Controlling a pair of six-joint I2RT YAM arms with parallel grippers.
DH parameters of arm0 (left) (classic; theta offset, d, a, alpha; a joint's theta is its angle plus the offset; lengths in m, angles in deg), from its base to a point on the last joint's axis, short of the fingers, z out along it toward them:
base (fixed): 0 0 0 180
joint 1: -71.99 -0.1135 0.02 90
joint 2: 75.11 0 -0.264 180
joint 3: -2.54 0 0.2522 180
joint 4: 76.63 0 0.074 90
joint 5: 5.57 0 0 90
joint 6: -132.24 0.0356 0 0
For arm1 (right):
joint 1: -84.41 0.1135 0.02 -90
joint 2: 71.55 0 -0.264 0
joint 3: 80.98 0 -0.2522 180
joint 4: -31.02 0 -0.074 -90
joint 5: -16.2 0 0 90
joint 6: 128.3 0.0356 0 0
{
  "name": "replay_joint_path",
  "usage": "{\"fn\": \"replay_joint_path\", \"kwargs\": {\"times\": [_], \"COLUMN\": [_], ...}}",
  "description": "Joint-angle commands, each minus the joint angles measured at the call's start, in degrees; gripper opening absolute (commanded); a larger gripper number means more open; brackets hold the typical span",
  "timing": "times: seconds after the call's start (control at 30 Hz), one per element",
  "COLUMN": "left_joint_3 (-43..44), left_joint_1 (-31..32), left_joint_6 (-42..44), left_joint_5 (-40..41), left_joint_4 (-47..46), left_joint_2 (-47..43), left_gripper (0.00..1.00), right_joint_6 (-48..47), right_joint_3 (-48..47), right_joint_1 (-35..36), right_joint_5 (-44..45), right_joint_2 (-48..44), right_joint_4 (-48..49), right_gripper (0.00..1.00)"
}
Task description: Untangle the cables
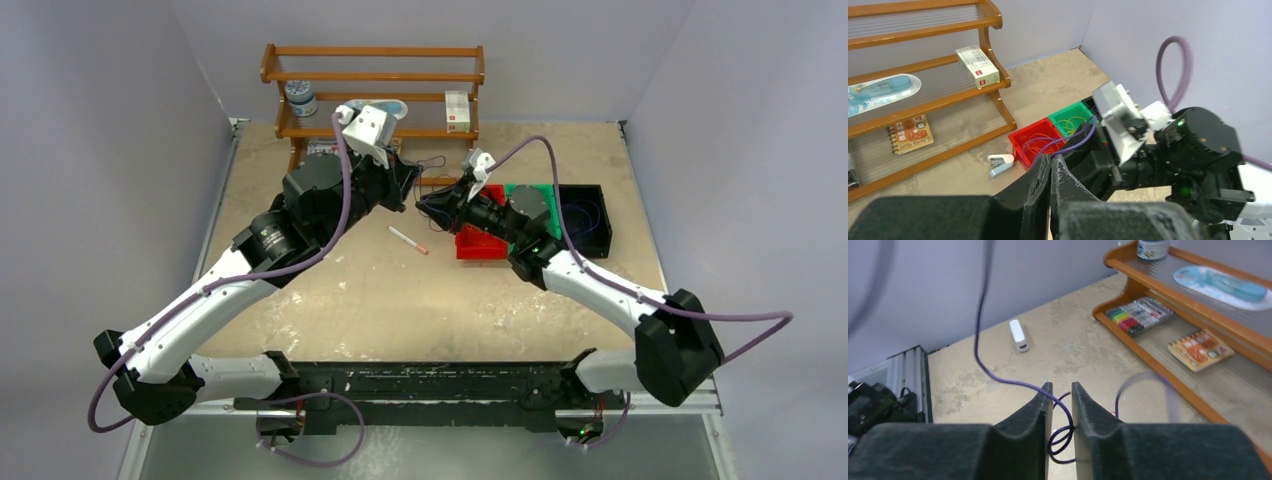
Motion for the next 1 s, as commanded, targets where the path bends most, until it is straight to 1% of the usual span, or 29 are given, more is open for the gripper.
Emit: {"fn": "replay_joint_path", "kwargs": {"times": [0.0, 0.07, 0.2, 0.4, 0.6, 0.73, 0.83, 0.97], "left_joint_3": [4.0, 4.7, 6.2, 8.4, 9.2, 9.3, 9.3, 9.0], "left_joint_1": [-0.1, -0.1, 0.0, -0.1, -0.1, -0.1, 0.0, 0.0], "left_joint_6": [-0.5, -0.5, 0.0, 1.0, 1.8, 2.1, 2.1, 2.1], "left_joint_5": [-0.6, -0.3, 0.5, 1.8, 2.9, 3.6, 3.8, 3.9], "left_joint_4": [-2.4, -2.4, -1.9, -1.0, -0.6, -0.3, 0.0, 0.1], "left_joint_2": [-0.9, -1.2, -1.6, -1.5, -1.8, -1.9, -2.0, -2.3], "left_gripper": [0.0, 0.0, 0.0, 0.0, 0.0, 0.0, 0.0, 0.0], "right_joint_6": [4.7, 5.0, 5.1, 5.3, 5.1, 4.7, 3.6, 2.1], "right_joint_3": [2.4, 3.4, 6.1, 10.2, 12.8, 14.1, 15.1, 14.9], "right_joint_1": [0.2, 0.2, 0.3, 0.3, 0.3, 0.3, 0.3, 0.3], "right_joint_5": [7.5, 8.6, 9.3, 8.8, 7.5, 7.7, 10.3, 15.5], "right_joint_2": [2.6, 4.4, 7.1, 8.9, 8.5, 7.0, 3.4, -2.5], "right_joint_4": [6.1, 6.5, 8.2, 10.6, 11.4, 11.2, 9.5, 1.7], "right_gripper": [0.19, 0.16, 0.15, 0.18, 0.21, 0.26, 0.32, 0.45]}}
